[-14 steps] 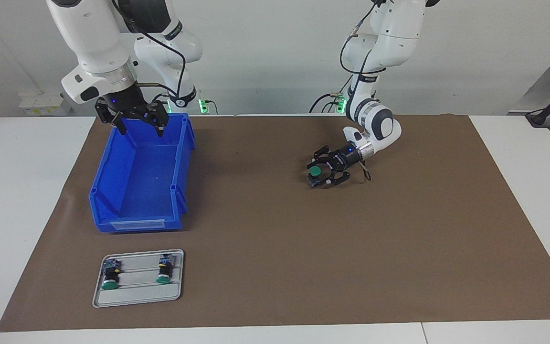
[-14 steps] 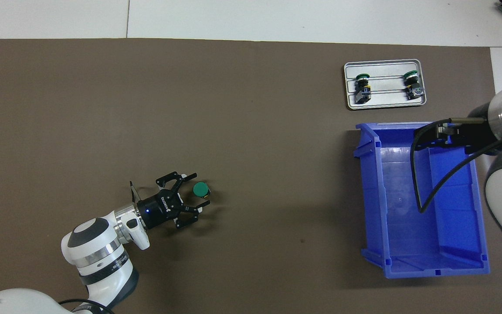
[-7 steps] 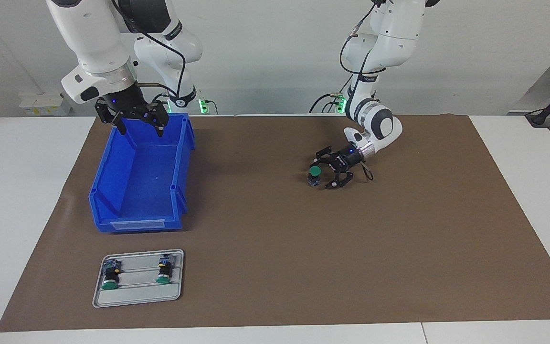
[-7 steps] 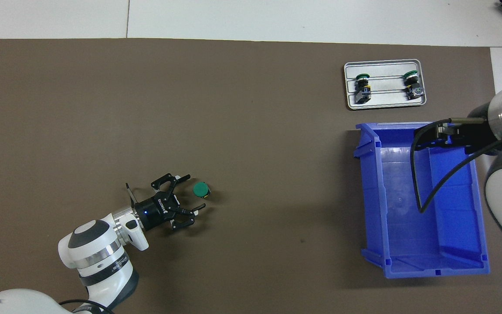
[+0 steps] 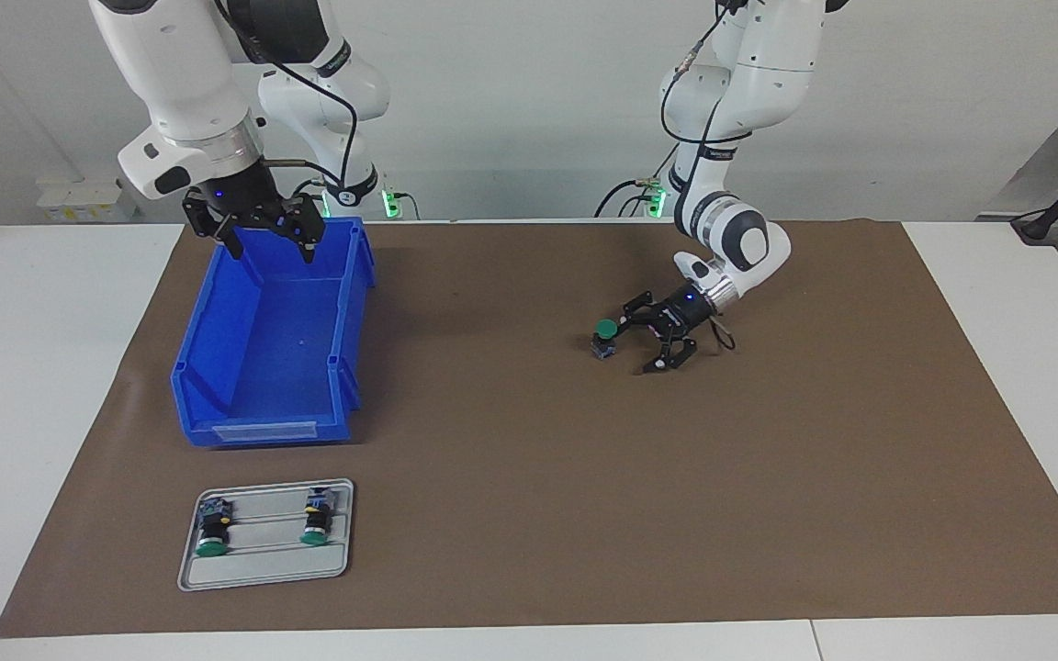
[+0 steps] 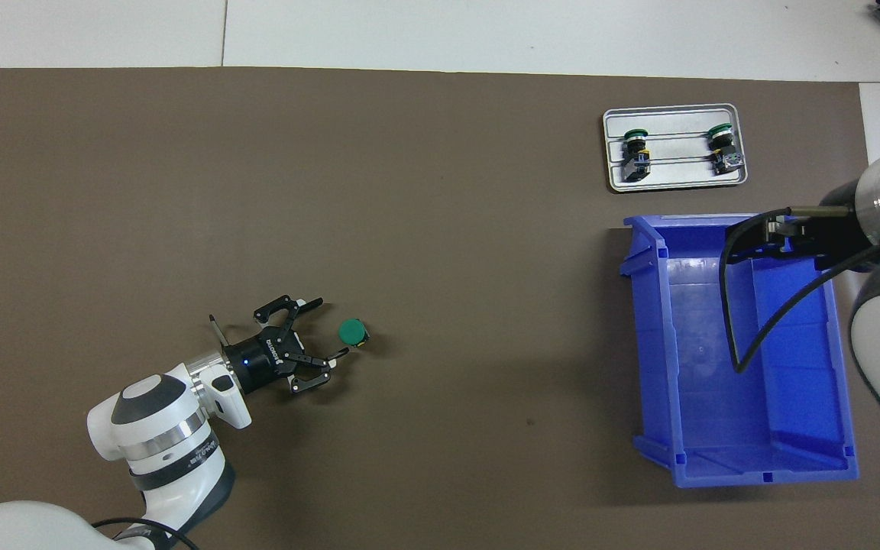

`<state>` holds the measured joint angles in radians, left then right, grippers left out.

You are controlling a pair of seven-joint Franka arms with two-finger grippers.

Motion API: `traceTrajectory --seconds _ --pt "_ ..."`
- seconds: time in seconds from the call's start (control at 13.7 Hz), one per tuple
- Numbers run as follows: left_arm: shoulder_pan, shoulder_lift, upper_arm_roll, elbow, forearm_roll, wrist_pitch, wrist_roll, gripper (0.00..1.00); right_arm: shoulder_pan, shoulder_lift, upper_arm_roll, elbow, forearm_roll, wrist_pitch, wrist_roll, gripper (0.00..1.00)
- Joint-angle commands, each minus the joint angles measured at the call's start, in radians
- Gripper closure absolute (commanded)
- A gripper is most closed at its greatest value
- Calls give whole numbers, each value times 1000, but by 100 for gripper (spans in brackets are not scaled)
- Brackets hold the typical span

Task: Place and press button with both arms

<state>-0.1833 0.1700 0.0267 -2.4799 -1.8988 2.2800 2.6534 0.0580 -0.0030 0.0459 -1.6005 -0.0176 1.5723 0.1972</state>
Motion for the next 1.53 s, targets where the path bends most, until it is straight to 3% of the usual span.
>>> traceTrajectory --seconds 0.0,0.22,0.65,1.16,1.46 --pt "76 -3 -5 77 154 47 -146 5 -12 -15 8 -19 22 6 11 0" --pt "143 -3 -5 191 309 47 -396 5 -14 -15 8 -19 22 6 11 0" --pt "150 3 -7 444 544 24 -1008 5 -14 -15 8 -19 22 6 11 0" --pt "173 2 -4 696 950 -265 -1531 5 -12 -15 8 -19 22 6 11 0" --pt "156 6 -7 837 1220 -436 -1733 5 -15 -15 6 -19 22 0 14 0"
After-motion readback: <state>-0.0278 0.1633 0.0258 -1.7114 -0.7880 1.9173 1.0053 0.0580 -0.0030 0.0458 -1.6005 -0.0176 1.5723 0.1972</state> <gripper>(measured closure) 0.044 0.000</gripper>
